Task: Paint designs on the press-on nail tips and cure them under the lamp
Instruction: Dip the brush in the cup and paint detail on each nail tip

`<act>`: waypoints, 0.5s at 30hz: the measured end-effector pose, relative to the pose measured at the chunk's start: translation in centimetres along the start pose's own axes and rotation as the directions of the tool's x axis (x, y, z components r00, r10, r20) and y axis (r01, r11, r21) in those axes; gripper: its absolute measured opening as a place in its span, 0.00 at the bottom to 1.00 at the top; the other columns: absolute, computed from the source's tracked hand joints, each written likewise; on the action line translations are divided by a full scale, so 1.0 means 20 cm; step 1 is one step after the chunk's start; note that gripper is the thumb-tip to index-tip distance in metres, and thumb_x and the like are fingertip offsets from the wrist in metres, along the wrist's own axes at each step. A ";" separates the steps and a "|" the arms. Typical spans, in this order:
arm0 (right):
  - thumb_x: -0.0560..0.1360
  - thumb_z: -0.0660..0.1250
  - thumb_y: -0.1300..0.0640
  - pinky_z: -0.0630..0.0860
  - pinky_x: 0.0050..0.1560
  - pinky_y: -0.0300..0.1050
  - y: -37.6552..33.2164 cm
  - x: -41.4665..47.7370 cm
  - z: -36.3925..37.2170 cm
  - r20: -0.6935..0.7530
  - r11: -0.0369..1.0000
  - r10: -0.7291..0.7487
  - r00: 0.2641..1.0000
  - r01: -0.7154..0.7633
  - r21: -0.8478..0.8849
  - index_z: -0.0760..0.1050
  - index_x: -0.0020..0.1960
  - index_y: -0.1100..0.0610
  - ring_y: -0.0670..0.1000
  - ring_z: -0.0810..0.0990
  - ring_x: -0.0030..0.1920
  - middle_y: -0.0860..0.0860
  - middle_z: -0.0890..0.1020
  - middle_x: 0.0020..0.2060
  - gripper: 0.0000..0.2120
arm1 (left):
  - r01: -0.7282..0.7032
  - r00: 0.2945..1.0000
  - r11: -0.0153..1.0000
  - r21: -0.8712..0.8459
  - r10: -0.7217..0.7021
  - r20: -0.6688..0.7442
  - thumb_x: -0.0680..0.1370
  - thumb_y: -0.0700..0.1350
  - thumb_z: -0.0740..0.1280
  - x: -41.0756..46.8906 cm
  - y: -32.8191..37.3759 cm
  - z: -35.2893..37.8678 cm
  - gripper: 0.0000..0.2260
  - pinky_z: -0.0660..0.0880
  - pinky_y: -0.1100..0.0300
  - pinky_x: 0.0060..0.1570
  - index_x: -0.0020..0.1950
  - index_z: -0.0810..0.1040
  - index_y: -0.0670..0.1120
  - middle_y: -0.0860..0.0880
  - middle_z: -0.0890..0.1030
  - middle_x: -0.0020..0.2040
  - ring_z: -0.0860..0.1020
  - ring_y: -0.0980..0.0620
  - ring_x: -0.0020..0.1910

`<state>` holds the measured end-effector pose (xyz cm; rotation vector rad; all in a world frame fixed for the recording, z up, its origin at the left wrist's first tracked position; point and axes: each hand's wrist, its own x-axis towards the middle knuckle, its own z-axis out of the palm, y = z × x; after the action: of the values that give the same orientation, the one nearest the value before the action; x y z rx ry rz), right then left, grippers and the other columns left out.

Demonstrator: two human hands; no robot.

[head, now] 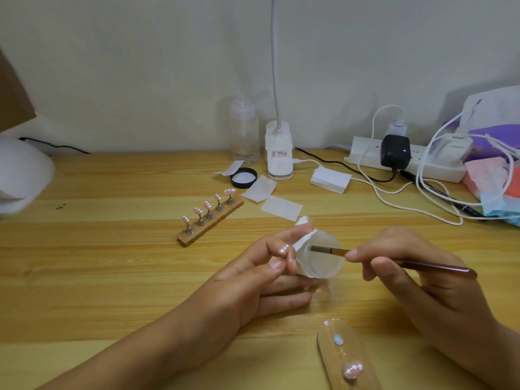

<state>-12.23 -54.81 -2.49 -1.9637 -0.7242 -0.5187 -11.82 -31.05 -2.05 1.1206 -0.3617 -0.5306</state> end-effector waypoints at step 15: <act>0.81 0.53 0.58 0.71 0.46 0.33 0.03 0.01 -0.02 -0.179 0.985 0.062 0.982 -0.032 0.169 0.75 0.47 0.57 0.45 0.74 0.39 0.45 0.78 0.40 0.13 | 0.114 0.992 0.971 -0.209 -0.121 -0.020 0.79 0.46 0.62 -0.01 0.04 -0.03 0.06 0.72 0.41 0.64 0.45 0.76 0.46 0.55 0.72 0.72 0.75 0.32 0.65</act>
<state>-11.65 -55.30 -2.61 -1.7486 -0.5839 -0.5839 -11.41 -30.23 -1.53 0.9503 -0.2069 -0.6393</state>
